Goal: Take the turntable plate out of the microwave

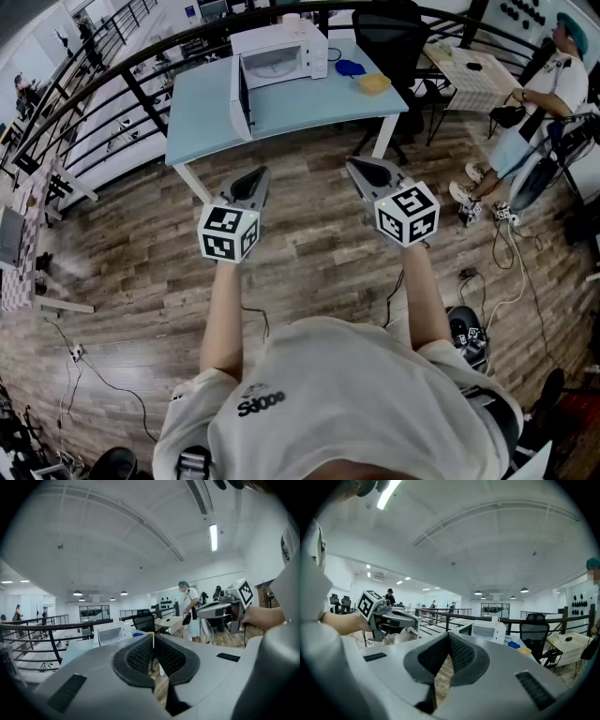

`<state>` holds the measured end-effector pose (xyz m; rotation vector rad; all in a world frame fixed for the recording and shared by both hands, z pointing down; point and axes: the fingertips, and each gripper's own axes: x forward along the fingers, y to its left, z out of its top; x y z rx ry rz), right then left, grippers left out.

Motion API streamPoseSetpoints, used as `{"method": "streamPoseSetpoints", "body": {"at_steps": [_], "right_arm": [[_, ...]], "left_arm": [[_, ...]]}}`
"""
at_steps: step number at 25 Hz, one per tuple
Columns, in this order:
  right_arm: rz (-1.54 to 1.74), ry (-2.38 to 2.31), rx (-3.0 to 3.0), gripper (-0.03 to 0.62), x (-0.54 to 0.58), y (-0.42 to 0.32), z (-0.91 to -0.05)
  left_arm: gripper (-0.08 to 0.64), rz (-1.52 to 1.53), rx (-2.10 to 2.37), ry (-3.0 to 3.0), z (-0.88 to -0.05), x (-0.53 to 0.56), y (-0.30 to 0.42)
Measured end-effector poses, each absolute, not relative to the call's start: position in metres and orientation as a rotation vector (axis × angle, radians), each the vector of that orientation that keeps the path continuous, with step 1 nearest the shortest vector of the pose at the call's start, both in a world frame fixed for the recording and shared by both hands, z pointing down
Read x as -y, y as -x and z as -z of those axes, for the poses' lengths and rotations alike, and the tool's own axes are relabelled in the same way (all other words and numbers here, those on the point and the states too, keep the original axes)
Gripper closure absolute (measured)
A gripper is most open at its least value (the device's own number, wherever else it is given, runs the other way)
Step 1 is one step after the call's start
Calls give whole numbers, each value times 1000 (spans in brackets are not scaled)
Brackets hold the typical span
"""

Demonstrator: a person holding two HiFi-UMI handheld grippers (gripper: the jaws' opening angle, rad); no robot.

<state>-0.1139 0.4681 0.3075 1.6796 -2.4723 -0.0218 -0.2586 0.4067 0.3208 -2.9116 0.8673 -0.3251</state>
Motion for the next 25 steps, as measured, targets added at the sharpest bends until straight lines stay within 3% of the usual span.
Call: {"method": "streamPoseSetpoints", "body": {"at_steps": [16, 25], "right_arm": [[-145, -1628, 2640, 586, -460, 29, -331], [-152, -1743, 2557, 586, -369, -17, -352]], "left_arm": [[540, 406, -988, 2946, -356, -406, 186], [540, 416, -988, 2987, -383, -301, 156]]}}
